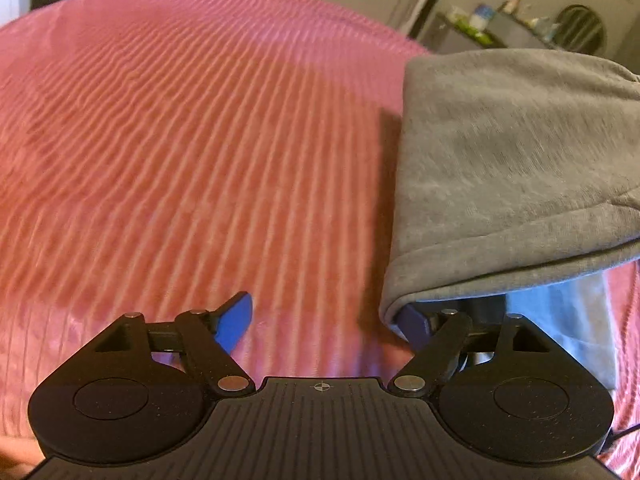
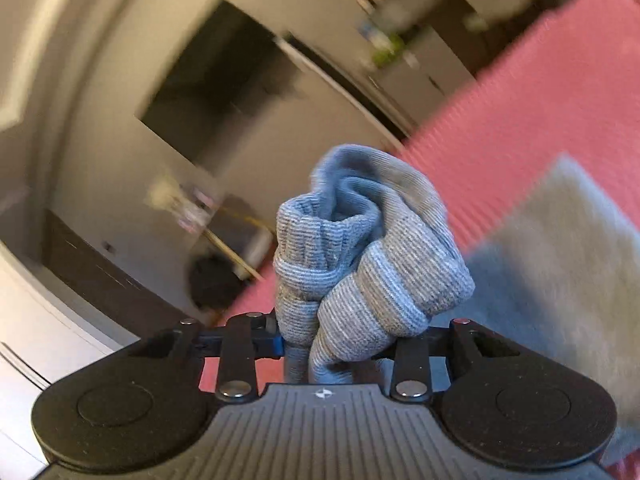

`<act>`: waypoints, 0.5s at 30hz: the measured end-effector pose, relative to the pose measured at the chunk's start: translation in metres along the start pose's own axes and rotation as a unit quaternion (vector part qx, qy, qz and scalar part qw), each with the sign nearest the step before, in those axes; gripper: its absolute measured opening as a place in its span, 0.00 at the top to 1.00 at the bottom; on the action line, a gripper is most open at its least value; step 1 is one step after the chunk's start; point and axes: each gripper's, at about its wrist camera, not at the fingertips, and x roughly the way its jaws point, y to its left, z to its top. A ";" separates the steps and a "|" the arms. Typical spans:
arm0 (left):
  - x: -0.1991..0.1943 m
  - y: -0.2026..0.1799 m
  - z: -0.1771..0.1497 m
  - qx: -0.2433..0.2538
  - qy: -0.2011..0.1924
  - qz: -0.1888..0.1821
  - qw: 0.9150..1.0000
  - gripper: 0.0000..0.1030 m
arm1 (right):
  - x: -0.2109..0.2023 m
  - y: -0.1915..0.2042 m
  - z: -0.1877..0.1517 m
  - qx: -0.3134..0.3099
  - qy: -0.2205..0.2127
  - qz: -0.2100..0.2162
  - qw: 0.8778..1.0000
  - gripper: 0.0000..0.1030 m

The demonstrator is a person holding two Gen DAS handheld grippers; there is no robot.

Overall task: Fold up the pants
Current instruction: 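Grasp the gathered cuffs with the right tool and lift them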

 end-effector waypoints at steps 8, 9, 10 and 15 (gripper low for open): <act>0.001 -0.009 -0.007 0.032 0.011 0.007 0.999 0.20 | -0.008 -0.081 -0.022 0.001 0.013 -0.170 0.985 0.57; 0.000 -0.008 -0.005 0.034 0.011 0.007 0.999 0.20 | 0.002 -0.104 -0.027 0.034 0.052 -0.207 0.976 0.51; -0.001 -0.008 -0.006 0.035 0.010 0.009 0.999 0.20 | 0.010 -0.119 -0.030 0.067 0.084 -0.223 0.969 0.50; 0.001 -0.010 -0.007 0.037 0.016 0.013 0.999 0.20 | 0.001 -0.145 -0.036 0.170 0.044 -0.139 0.975 0.29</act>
